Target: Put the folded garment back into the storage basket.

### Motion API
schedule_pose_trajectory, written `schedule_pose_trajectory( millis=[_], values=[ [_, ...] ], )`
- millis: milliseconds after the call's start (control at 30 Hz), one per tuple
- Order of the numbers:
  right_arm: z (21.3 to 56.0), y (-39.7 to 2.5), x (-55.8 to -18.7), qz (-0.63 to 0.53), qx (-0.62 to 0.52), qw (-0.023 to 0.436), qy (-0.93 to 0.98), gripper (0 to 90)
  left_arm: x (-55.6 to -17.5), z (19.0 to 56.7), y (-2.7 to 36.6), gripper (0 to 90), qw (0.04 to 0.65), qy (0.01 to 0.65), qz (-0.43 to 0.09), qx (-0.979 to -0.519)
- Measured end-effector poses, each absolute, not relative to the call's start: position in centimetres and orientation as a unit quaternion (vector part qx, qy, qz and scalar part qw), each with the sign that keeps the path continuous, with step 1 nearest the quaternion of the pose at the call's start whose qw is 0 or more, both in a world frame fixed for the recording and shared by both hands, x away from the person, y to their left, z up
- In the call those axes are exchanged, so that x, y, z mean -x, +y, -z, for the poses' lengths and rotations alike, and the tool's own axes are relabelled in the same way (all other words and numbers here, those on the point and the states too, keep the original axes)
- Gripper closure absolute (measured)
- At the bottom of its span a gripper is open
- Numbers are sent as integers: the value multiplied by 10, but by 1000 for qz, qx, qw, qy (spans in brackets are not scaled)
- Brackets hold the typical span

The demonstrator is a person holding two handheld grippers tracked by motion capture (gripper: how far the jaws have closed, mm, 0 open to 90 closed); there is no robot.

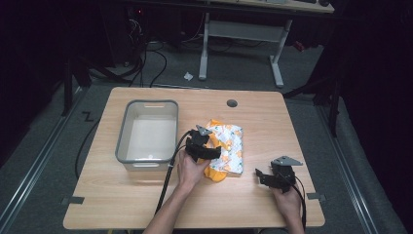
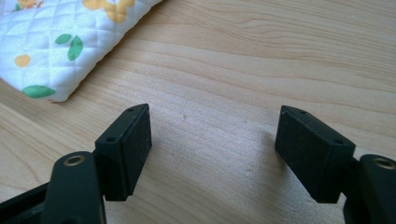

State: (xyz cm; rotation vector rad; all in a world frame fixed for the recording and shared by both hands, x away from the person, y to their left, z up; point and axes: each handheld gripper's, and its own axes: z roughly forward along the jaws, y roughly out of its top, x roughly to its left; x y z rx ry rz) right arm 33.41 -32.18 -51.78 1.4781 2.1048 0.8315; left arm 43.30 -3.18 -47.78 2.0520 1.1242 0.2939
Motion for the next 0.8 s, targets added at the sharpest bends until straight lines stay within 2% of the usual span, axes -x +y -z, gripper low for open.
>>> schedule_pose_trajectory(
  millis=[433,800],
  values=[
    [518,-322,-334,-300,-535,218,759,272,-455,494,-46,189,337,467,-124,-808],
    [518,-322,-334,-300,-535,218,759,272,-464,513,-47,190,301,479,-110,-817]
  ],
)
